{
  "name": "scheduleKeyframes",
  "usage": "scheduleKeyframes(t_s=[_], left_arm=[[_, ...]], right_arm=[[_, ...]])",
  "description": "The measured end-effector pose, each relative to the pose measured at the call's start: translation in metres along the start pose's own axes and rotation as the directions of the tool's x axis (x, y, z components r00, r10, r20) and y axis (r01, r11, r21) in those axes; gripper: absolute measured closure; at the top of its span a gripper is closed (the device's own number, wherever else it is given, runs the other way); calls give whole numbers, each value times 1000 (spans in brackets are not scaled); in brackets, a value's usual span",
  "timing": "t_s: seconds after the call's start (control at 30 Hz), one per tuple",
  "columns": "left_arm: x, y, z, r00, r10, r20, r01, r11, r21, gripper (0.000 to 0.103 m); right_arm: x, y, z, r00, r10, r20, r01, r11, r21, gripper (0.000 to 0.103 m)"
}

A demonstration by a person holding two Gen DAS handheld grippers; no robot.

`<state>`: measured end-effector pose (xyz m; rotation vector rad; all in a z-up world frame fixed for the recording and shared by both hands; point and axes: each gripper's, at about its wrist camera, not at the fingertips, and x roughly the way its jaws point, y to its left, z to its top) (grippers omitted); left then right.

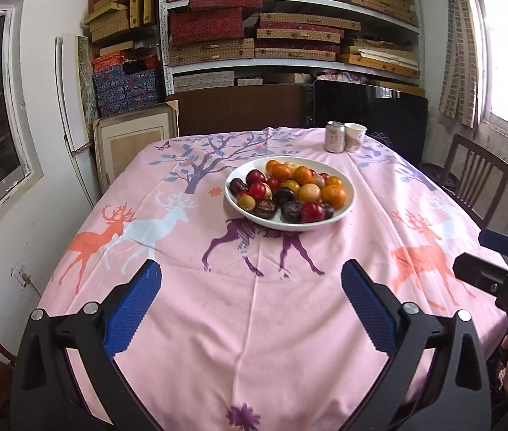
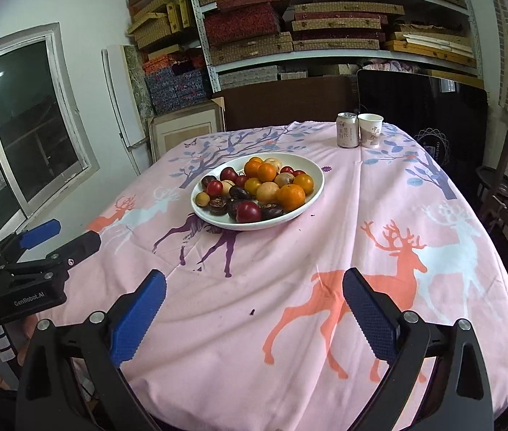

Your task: Organize fruits

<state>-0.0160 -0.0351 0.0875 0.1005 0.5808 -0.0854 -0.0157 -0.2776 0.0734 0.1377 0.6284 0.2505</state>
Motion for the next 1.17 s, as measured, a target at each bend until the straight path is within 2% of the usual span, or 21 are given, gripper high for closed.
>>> scheduleKeyframes(t_s=[0.17,0.3,0.57,0.77,1.0,1.17], left_arm=[[-24,-9,-15,1000,14,11,-14,1000,11,5],[-26,-16,-18,1000,-5,1,5,1000,27,5],[-22,-18,-18,1000,17,-7,-17,1000,21,5],[-26,-17,-17,998,46,37,-47,999,21,5],[-31,-19,-17,997,57,57,-60,997,44,5],[-31,-13,-17,996,70,58,-72,997,25,5]], right_arm=[[-34,3,-15,999,-29,30,29,1000,-3,4],[-48,0,-20,998,-42,44,42,999,-3,4],[-45,-10,-24,999,-30,21,30,999,31,4],[-44,-11,-25,999,-30,18,29,999,31,4],[-46,-8,-27,999,-26,19,25,999,25,4],[-46,-8,-27,999,-27,19,27,999,24,4]])
